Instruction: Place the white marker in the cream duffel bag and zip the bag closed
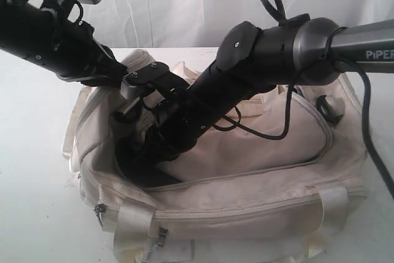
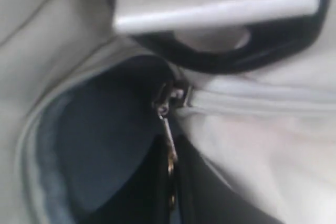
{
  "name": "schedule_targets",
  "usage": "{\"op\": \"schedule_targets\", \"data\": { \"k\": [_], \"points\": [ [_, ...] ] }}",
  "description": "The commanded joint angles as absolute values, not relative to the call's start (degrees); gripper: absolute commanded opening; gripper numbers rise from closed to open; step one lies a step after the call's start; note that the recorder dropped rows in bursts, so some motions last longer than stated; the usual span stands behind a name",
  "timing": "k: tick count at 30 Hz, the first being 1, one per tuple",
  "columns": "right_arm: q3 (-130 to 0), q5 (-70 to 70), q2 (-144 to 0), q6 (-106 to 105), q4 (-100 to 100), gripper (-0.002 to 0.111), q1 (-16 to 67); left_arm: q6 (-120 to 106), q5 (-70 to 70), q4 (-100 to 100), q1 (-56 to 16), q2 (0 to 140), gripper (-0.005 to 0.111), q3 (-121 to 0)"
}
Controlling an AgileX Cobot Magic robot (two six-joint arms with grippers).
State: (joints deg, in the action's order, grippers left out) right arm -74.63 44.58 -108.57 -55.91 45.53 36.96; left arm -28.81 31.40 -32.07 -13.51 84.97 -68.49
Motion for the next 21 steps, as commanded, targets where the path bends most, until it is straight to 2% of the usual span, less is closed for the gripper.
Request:
{"op": "schedule_targets", "data": {
  "k": [1, 15, 17, 18, 20, 21],
  "points": [
    [-74.64, 50.08, -106.34, -53.35, 43.87, 0.0, 36.94, -29.6, 30.25, -34.19, -14.04, 83.99, 0.018, -68.6],
    [-74.64, 58.7, -96.18, -49.02, 40.5, 0.0, 36.94, -30.83, 28.55, -32.77, -14.04, 83.99, 0.02, -68.6],
    [-74.64, 58.49, -94.83, -47.77, 38.56, 0.0, 36.94, -30.83, 27.75, -32.77, -14.04, 83.99, 0.029, -68.6],
    [-74.64, 58.87, -93.73, -47.11, 37.47, 0.0, 36.94, -30.83, 27.47, -33.46, -14.04, 83.99, 0.041, -68.72],
    [-74.56, 60.12, -93.62, -46.09, 37.24, 0.0, 36.94, -30.83, 27.47, -35.57, -14.04, 83.68, 0.056, -68.81],
    [-74.56, 60.25, -93.92, -46.01, 37.23, 0.0, 36.94, -30.83, 27.47, -35.97, -14.04, 83.33, 0.058, -68.81]
  ]
}}
